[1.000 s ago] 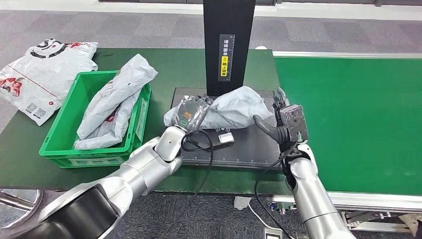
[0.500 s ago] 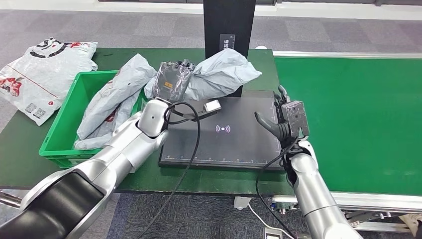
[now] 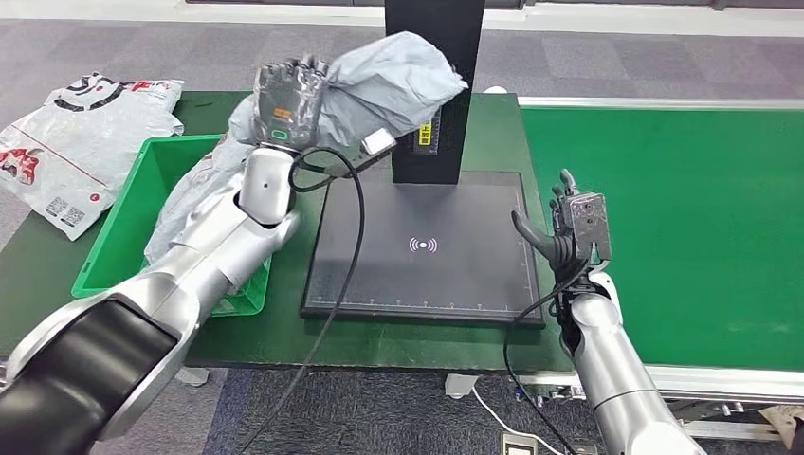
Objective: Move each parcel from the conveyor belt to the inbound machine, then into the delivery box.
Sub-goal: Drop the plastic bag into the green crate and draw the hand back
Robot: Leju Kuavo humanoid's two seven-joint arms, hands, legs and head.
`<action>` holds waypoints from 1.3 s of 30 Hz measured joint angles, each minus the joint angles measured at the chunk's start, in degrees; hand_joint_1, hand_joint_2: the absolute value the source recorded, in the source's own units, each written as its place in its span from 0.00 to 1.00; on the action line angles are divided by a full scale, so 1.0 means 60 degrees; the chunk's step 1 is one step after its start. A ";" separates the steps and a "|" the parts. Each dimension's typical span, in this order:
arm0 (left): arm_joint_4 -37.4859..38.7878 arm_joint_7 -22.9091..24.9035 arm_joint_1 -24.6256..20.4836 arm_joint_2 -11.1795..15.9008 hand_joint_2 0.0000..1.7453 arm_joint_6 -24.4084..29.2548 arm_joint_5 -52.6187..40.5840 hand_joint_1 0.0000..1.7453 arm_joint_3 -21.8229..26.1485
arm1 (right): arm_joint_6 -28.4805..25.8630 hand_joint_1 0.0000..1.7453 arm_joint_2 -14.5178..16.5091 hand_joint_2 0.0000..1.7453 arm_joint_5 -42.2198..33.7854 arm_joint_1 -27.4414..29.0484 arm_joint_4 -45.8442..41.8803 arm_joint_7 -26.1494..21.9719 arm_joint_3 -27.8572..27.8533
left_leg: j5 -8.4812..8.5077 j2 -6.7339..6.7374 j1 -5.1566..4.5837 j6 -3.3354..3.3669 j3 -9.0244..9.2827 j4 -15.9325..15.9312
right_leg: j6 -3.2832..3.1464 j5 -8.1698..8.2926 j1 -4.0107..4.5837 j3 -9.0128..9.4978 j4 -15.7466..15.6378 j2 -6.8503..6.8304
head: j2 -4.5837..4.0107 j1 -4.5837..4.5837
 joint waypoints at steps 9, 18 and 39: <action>-0.0662 -0.0973 -0.0113 0.1963 1.00 0.0000 0.0050 1.00 0.0754 | -0.0035 0.00 -0.0966 1.00 -0.0321 0.1143 -0.0733 0.0140 -0.0357 | -0.0003 0.0004 0.0004 -0.0015 0.0001 -0.0012 | -0.0006 -0.0006 0.0002 -0.0004 0.0003 0.0007 | -0.0001 -0.0001; -0.1686 -0.0367 0.1359 0.3356 1.00 0.0000 0.0002 1.00 0.1713 | -0.0361 0.00 -0.1250 1.00 -0.0168 0.2669 -0.2371 0.0592 -0.0749 | -0.0018 0.0004 0.0006 -0.0030 0.0001 -0.0015 | -0.0025 -0.0023 0.0003 -0.0009 0.0002 0.0002 | 0.0000 -0.0003; -0.0945 0.0262 0.2527 0.3926 1.00 -0.1187 -0.0006 0.86 0.1978 | 0.0208 0.00 -0.1281 1.00 0.0353 0.3165 -0.3357 0.0940 -0.1441 | -0.0022 0.0006 0.0007 -0.0035 0.0006 -0.0015 | -0.0035 -0.0030 0.0003 -0.0009 0.0002 0.0000 | 0.0001 -0.0004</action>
